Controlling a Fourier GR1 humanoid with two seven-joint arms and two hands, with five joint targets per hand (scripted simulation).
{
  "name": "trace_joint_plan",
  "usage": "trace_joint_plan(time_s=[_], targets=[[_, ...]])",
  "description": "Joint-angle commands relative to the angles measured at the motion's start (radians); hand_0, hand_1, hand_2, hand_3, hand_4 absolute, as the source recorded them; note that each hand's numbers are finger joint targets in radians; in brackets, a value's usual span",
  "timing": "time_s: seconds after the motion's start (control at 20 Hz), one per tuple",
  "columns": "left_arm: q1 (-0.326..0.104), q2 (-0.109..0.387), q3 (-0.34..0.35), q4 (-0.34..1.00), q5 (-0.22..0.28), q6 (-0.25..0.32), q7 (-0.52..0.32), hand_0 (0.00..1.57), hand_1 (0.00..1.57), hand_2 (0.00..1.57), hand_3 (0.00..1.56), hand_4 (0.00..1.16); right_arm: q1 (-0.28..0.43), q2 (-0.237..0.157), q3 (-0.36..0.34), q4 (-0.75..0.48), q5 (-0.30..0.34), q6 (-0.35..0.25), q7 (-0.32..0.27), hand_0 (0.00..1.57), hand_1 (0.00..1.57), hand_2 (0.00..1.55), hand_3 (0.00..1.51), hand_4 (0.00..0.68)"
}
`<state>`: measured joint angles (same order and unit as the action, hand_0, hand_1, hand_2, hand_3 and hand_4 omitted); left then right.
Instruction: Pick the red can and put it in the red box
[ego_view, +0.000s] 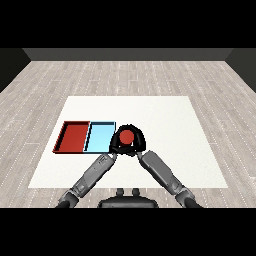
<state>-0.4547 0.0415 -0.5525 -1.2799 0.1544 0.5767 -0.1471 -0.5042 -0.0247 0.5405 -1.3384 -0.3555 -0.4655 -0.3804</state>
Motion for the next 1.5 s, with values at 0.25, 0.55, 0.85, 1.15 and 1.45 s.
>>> trace_joint_plan(time_s=[0.25,0.55,0.85,1.15,1.45], targets=[[0.039,-0.04,0.016,0.027,0.044,-0.029,-0.09,1.57,1.57,1.55,1.47,1.03,0.018,0.021,-0.015,-0.095,-0.026,0.061,0.078,1.4,1.4,1.41,1.37,0.471],[0.003,-0.04,-0.007,-0.005,0.025,0.002,-0.034,1.57,1.57,1.57,1.49,1.14,0.04,0.024,-0.015,-0.069,0.024,0.09,0.023,0.0,0.0,0.0,0.0,0.0],[0.073,-0.023,-0.019,-0.105,-0.067,0.002,0.015,1.57,1.57,1.57,1.49,1.15,0.031,-0.012,-0.097,-0.158,0.08,0.133,0.112,0.0,0.0,0.0,0.0,0.0],[0.042,-0.041,0.021,-0.004,-0.028,-0.026,-0.036,1.57,1.57,1.57,1.48,1.15,0.116,-0.003,-0.091,-0.228,0.195,0.075,0.14,0.0,0.0,0.0,0.0,0.0],[0.06,-0.041,0.046,0.079,0.039,-0.051,-0.103,1.57,1.57,1.57,1.48,1.13,0.076,-0.072,-0.225,-0.4,0.149,0.107,0.179,0.0,0.0,0.0,0.0,0.0]])
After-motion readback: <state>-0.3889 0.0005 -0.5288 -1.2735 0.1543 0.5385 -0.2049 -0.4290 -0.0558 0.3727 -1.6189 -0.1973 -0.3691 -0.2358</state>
